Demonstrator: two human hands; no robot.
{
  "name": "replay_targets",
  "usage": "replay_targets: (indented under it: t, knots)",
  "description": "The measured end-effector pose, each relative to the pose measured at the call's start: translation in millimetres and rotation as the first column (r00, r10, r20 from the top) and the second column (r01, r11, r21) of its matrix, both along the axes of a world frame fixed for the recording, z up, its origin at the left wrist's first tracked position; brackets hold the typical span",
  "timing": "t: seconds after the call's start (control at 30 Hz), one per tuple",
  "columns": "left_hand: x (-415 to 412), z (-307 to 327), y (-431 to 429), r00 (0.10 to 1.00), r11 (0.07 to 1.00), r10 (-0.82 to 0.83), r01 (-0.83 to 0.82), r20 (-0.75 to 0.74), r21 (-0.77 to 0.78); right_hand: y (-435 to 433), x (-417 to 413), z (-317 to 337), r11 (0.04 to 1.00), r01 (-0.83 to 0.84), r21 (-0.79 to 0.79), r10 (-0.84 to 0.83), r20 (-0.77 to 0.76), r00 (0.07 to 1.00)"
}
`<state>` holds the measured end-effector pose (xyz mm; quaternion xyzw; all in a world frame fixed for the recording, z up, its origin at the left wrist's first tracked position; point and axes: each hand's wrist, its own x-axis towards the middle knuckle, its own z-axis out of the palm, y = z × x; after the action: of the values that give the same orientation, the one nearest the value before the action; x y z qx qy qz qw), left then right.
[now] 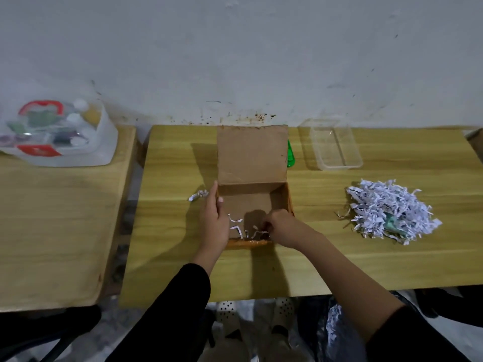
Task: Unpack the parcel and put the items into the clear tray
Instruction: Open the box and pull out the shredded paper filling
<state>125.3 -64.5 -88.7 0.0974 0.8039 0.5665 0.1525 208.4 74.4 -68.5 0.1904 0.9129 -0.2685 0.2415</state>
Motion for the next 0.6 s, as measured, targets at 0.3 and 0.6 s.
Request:
replay_targets:
  t: [0.3,0.6]
  knots:
    - [0,0,0,0.999,0.999,0.005,-0.007,0.052,0.032,1,-4,11,0.921,0.226,-0.316,-0.275,-0.119,0.954]
    - [0,-1,-1,0.999,0.999,0.005,-0.007,0.047,0.031,2,2,16,0.965,0.206,-0.162,-0.224,-0.098,0.970]
